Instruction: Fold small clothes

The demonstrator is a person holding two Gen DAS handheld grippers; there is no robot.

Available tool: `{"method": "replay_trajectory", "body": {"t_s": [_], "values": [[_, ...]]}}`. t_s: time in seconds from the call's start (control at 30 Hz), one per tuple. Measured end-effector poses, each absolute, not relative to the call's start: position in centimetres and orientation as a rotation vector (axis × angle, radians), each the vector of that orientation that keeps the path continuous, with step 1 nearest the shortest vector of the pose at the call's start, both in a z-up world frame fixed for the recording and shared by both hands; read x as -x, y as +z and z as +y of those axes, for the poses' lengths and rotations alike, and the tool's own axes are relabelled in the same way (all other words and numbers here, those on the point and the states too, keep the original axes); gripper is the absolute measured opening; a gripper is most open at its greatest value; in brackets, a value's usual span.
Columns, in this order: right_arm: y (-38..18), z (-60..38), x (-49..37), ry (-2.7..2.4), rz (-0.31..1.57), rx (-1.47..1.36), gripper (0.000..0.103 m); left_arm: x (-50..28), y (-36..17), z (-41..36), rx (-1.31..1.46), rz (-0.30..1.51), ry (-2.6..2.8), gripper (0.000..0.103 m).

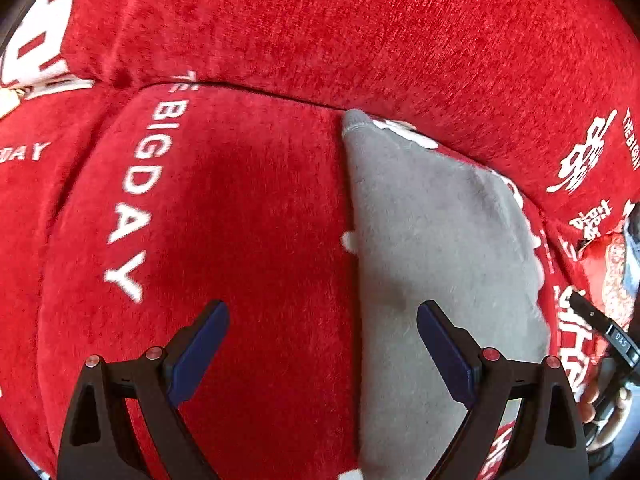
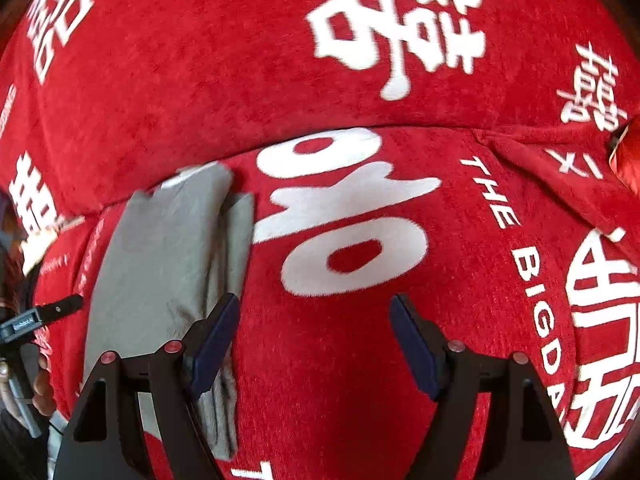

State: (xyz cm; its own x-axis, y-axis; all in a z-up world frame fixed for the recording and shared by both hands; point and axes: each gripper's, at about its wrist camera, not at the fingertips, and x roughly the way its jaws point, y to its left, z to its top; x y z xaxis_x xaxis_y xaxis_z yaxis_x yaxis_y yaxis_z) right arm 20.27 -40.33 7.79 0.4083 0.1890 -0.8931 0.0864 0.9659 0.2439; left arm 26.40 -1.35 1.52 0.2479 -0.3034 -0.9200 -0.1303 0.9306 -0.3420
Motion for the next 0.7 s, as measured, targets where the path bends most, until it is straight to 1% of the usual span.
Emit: {"method": "replay_trajectory", "body": {"t_s": [0.13, 0.27, 0.37, 0.4, 0.5, 0.53, 0.57, 0.6, 0.63, 0.67, 0.7], "values": [[6.1, -39.4, -21.6, 0.212, 1.210, -0.423, 0.080, -27.5, 0.2, -3.6, 0.422, 1.373, -0.218, 0.095], [3.2, -36.2, -23.4, 0.313, 1.285, -0.435, 0.080, -28.3, -1.4, -6.3, 0.459, 1.420, -0.278, 0.095], [1.4, -34.4, -24.3, 0.412, 1.337, -0.504, 0.080, -28.8, -2.0, -7.3, 0.468, 1.419, -0.304, 0.096], [1.1, -33.9, -24.4, 0.437, 1.348, -0.509, 0.080, -29.0, -2.1, -7.6, 0.458, 1.414, -0.314, 0.096], [0.8, -32.2, -25.1, 0.470, 1.324, -0.457, 0.086, -29.7, -2.3, -8.3, 0.430, 1.401, -0.331, 0.096], [0.8, -31.7, -25.4, 0.467, 1.315, -0.444, 0.086, -29.9, -2.3, -8.5, 0.424, 1.394, -0.334, 0.095], [0.8, -31.3, -25.6, 0.467, 1.309, -0.440, 0.086, -30.0, -2.2, -8.7, 0.412, 1.383, -0.335, 0.088], [0.7, -30.9, -25.7, 0.461, 1.301, -0.430, 0.085, -30.0, -2.0, -8.9, 0.384, 1.370, -0.327, 0.076], [0.8, -30.5, -25.8, 0.454, 1.294, -0.415, 0.076, -29.9, -1.8, -9.0, 0.364, 1.359, -0.326, 0.071], [1.0, -30.1, -25.8, 0.451, 1.288, -0.391, 0.068, -29.9, -1.7, -9.0, 0.359, 1.351, -0.330, 0.060], [1.3, -29.8, -25.7, 0.457, 1.274, -0.371, 0.052, -29.7, -1.3, -8.7, 0.358, 1.341, -0.338, 0.052]]}}
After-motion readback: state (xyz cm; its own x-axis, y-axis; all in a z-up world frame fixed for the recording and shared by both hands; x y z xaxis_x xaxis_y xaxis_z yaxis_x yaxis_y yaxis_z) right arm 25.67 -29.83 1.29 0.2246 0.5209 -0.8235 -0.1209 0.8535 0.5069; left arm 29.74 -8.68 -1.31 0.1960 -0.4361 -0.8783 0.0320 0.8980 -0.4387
